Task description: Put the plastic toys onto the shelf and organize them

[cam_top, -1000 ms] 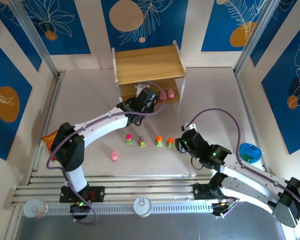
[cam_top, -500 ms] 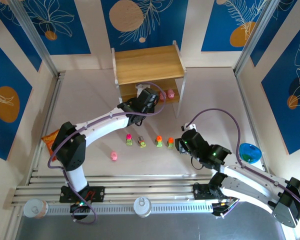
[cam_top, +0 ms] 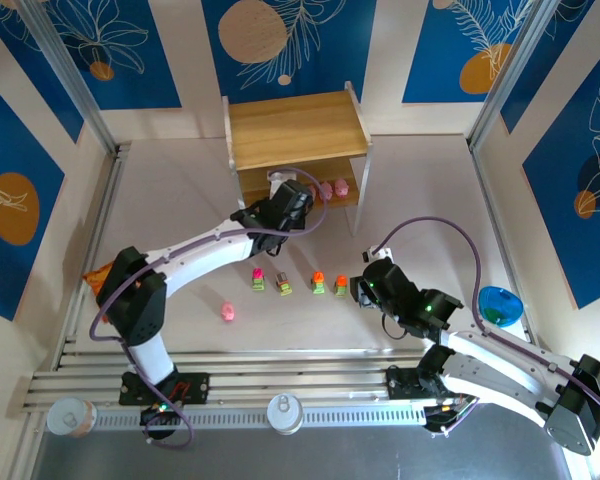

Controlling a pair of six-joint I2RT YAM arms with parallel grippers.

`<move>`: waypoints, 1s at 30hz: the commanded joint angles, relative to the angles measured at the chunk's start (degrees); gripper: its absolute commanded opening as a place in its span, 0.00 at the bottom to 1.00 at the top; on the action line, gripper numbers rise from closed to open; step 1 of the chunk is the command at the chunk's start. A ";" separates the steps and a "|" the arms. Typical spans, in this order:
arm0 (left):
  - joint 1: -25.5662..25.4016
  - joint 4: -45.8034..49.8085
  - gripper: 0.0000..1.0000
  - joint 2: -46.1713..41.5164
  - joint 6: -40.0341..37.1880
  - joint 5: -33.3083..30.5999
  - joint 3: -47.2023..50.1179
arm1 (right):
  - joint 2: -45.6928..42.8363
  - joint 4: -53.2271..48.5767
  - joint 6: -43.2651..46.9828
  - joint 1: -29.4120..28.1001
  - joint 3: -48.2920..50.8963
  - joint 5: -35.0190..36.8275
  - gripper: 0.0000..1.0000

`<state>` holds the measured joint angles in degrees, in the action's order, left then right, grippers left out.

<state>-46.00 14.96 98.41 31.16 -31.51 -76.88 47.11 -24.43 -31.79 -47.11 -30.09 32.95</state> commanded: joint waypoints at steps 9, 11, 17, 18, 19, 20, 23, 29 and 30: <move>-2.07 -0.23 0.50 -5.17 1.04 1.23 3.94 | -0.53 0.52 0.08 0.31 -0.19 -0.78 0.35; -2.56 -0.36 0.50 -5.94 1.09 1.22 4.99 | -0.60 0.52 0.11 0.28 -0.20 -0.77 0.36; -5.83 0.09 0.50 -9.18 1.36 -0.31 8.59 | -0.53 0.52 0.08 0.30 -0.19 -0.72 0.35; -6.63 0.29 0.50 -10.02 1.60 -1.10 9.52 | -0.59 0.52 0.10 0.31 -0.18 -0.78 0.35; -7.38 0.48 0.50 -10.87 1.77 -1.74 10.32 | -0.59 0.52 0.11 0.27 -0.15 -0.70 0.36; -8.19 0.50 0.50 -11.91 2.01 -2.50 11.38 | -0.54 0.52 0.06 0.28 -0.22 -0.63 0.35; -10.49 1.37 0.50 -15.08 3.00 -4.99 14.61 | -0.55 0.52 0.07 0.29 -0.20 -0.61 0.36; -14.76 4.17 0.50 -21.85 5.59 -9.19 21.51 | -0.58 0.42 -0.01 0.27 -0.24 -0.59 0.35; -15.61 4.82 0.50 -23.16 6.13 -10.33 22.69 | -0.66 0.39 -0.07 0.28 -0.24 -0.55 0.36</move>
<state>-59.94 16.45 78.41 34.85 -37.10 -56.64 47.11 -24.43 -31.79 -47.11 -30.09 32.95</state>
